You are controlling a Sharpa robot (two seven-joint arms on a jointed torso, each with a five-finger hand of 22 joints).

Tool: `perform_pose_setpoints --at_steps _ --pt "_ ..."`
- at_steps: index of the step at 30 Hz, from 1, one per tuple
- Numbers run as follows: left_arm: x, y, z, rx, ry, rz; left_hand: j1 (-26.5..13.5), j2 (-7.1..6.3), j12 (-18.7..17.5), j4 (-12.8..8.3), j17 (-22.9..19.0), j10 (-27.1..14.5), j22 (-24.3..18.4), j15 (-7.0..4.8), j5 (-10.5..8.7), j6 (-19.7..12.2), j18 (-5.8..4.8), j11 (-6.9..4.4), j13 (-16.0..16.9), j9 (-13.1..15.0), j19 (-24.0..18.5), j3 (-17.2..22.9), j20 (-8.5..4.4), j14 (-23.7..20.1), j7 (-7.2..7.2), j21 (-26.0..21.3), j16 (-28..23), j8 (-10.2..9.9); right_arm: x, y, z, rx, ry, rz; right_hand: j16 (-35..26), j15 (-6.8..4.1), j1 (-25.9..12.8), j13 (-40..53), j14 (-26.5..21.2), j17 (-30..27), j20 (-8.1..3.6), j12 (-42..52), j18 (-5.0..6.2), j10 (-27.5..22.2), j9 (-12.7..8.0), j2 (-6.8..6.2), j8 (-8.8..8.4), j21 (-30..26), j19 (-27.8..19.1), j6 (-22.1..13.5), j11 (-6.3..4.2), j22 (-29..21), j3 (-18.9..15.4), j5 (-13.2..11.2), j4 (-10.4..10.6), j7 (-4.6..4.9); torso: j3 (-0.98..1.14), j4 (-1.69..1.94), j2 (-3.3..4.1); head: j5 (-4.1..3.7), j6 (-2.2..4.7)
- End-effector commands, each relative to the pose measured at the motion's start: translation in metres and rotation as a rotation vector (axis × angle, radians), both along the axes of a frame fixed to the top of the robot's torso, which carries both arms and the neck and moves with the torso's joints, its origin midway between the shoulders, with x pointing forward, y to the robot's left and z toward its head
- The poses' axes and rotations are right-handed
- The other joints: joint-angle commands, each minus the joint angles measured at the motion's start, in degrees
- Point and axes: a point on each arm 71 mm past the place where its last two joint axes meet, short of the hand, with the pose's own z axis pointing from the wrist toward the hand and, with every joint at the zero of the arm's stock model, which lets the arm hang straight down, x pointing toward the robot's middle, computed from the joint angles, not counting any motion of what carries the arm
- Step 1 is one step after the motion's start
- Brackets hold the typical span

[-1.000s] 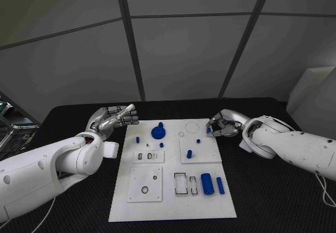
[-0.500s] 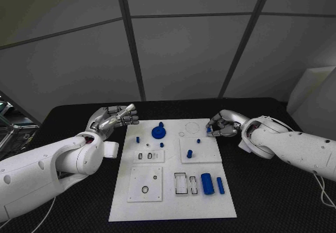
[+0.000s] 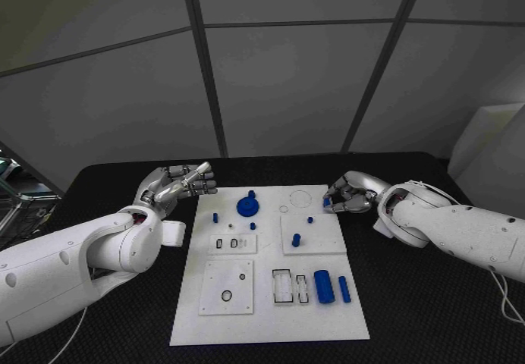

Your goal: Assemble the parts on the task board

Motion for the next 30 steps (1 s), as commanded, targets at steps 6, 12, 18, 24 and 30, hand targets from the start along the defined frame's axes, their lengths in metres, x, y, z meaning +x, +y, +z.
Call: perform_pose_setpoints --at_steps 6,12,18,24,30 --pt "0.000 -0.001 0.001 0.000 0.001 -0.013 -0.2 0.06 -0.3 -0.3 0.1 0.2 -0.1 0.22 -0.26 0.1 0.64 0.06 0.1 0.0 0.2 0.1 0.21 0.2 0.78 0.4 -0.3 -0.3 0.000 0.002 0.001 -0.003 -0.008 0.002 0.3 0.05 0.1 10.7 5.9 15.1 -0.11 0.3 -0.50 2.6 0.1 0.45 0.31 0.3 0.6 0.6 -0.17 0.2 0.4 -0.2 -0.1 -0.01 0.01 -0.03 -0.01 -0.03 -0.12" --pt "0.000 -0.001 0.001 0.000 0.001 -0.014 -0.2 0.06 -0.3 -0.3 0.1 0.2 -0.1 0.22 -0.26 0.1 0.64 0.06 0.1 0.0 0.2 0.1 0.21 0.2 0.78 0.4 -0.3 -0.3 0.000 0.003 0.002 -0.001 -0.010 0.005 0.3 -0.05 0.2 10.9 5.9 15.1 -0.20 0.5 -0.54 2.7 0.1 0.68 0.47 0.4 0.7 1.0 -0.31 0.5 0.6 -0.4 -0.1 -0.17 -0.02 -0.02 0.01 -0.03 -0.17" --pt "0.000 -0.001 0.001 0.000 0.002 -0.014 -0.1 0.13 -0.3 -0.3 0.1 0.2 -0.1 0.21 -0.25 0.1 0.64 0.06 0.1 0.0 0.2 0.1 0.21 0.3 0.79 0.4 -0.3 -0.4 0.000 0.004 0.003 0.006 -0.030 0.007 0.3 -0.60 0.3 11.6 5.9 15.1 -0.59 1.1 -0.74 3.3 0.4 1.44 1.45 1.0 1.4 3.3 -1.03 1.5 1.2 -0.5 -0.2 -1.06 0.00 -0.02 0.00 -0.01 -0.24" --pt "0.000 -0.001 0.001 0.000 0.002 -0.014 -0.1 0.13 -0.3 -0.3 0.1 0.2 -0.1 0.21 -0.25 0.1 0.64 0.06 0.1 0.0 0.2 0.1 0.21 0.3 0.79 0.4 -0.3 -0.4 -0.001 0.006 0.008 0.023 -0.081 0.006 0.3 -1.56 1.1 12.5 5.9 15.1 -1.41 2.0 -0.97 4.1 0.9 2.85 2.65 1.7 2.1 6.0 -2.15 2.7 2.8 -1.1 -0.7 -2.34 0.02 -0.02 -0.06 0.08 -0.31" --pt "0.000 0.000 0.000 0.001 0.003 -0.012 -0.1 0.13 -0.3 -0.3 0.1 0.2 -0.1 0.21 -0.25 0.1 0.64 0.06 0.1 0.0 0.2 0.1 0.21 0.3 0.79 0.4 -0.3 -0.4 -0.007 0.012 0.016 0.055 -0.157 0.009 0.3 -2.14 1.6 13.2 5.9 15.1 -2.02 2.6 -1.19 4.7 1.3 3.32 3.22 2.2 2.8 7.1 -2.80 3.8 3.9 -0.2 -1.4 -3.02 0.01 -0.04 -0.16 0.13 -0.30"
